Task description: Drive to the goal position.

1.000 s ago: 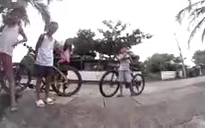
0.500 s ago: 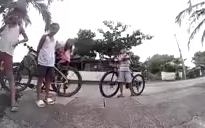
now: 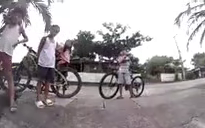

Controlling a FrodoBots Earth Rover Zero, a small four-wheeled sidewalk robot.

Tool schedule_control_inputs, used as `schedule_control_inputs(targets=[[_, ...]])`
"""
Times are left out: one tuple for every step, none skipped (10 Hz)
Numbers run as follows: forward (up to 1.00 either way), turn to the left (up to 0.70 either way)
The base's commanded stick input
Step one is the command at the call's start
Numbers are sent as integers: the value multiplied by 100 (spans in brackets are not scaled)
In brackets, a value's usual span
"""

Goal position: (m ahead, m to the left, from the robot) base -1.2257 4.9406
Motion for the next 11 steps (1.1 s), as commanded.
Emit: schedule_control_inputs(targets=[[70, -27], [70, -20], [70, 0], [70, 0], [70, 0], [70, 8], [70, 27], [70, 27], [70, 27], [70, 27], [70, 27]])
